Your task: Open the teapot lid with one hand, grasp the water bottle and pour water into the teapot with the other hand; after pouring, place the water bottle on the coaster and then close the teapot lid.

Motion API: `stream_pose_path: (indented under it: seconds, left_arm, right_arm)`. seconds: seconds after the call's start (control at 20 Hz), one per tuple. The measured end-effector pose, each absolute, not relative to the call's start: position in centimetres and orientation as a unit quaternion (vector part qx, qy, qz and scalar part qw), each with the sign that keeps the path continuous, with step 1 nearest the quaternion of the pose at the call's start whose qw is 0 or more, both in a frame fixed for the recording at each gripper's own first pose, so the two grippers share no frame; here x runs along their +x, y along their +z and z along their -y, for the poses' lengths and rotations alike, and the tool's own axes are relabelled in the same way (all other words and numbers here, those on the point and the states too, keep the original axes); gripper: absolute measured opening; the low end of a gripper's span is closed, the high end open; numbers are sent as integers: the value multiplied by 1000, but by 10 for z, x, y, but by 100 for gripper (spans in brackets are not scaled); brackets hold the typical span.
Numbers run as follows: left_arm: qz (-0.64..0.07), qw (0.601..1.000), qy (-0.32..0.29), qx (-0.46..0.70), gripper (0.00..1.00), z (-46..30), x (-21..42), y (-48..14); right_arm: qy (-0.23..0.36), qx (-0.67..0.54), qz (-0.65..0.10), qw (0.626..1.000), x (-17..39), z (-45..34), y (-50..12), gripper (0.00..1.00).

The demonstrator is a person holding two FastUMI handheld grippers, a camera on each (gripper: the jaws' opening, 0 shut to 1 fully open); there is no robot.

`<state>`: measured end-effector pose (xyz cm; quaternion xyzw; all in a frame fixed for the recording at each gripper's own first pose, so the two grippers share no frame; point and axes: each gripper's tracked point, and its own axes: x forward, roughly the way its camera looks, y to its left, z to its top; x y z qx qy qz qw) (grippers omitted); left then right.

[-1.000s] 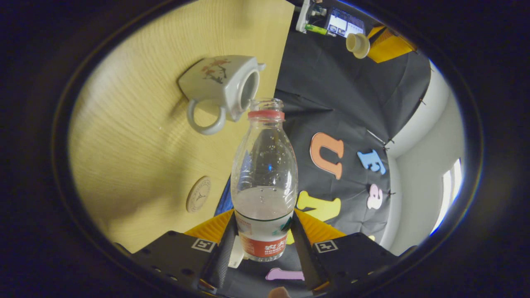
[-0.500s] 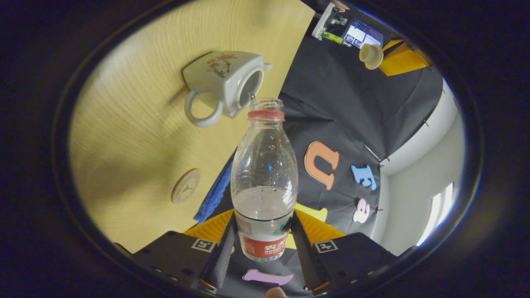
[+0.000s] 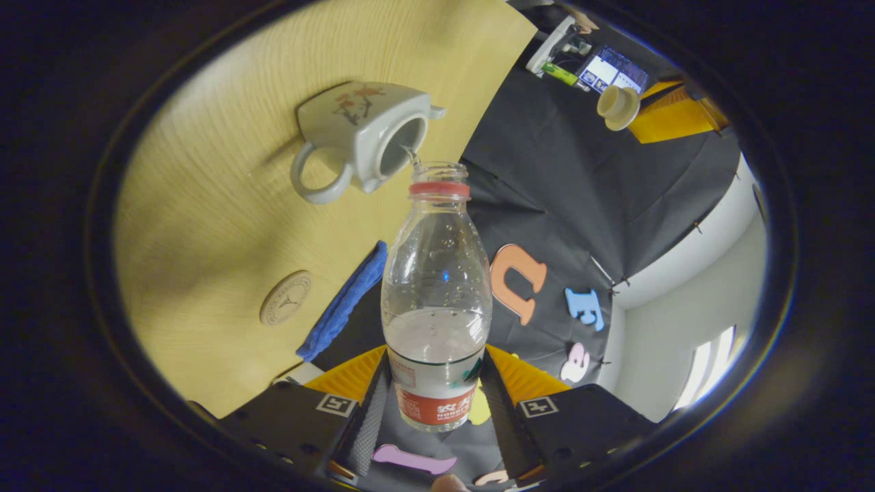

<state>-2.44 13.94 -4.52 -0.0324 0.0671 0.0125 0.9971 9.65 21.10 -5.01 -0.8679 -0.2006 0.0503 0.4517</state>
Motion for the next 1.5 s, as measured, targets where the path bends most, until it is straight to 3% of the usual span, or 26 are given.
stream_pose_path:
  seconds: [0.4, 0.55, 0.8, 1.0, 1.25, 1.5]
  left_arm:
    - [-68, 997, 15, -34, 4, -141, -24, -46]
    - [-67, 997, 17, -31, 4, -142, -24, -45]
    - [-57, 998, 19, -36, 4, -141, -25, -39]
    - [-46, 998, 15, -44, 4, -135, -24, -33]
    - [-44, 998, 7, -41, 4, -125, -23, -33]
    - [-45, 998, 0, -37, 4, -118, -21, -35]
  right_arm:
    - [51, -870, 196, 450, 96, -208, -54, 71]
    - [57, -860, 182, 474, 99, -203, -58, 71]
    - [91, -800, 108, 584, 100, -182, -80, 72]
    - [135, -700, 29, 700, 92, -173, -100, 73]
    - [203, -470, -58, 857, 73, -186, -94, 73]
    - [235, -239, -76, 939, 71, -188, -48, 71]
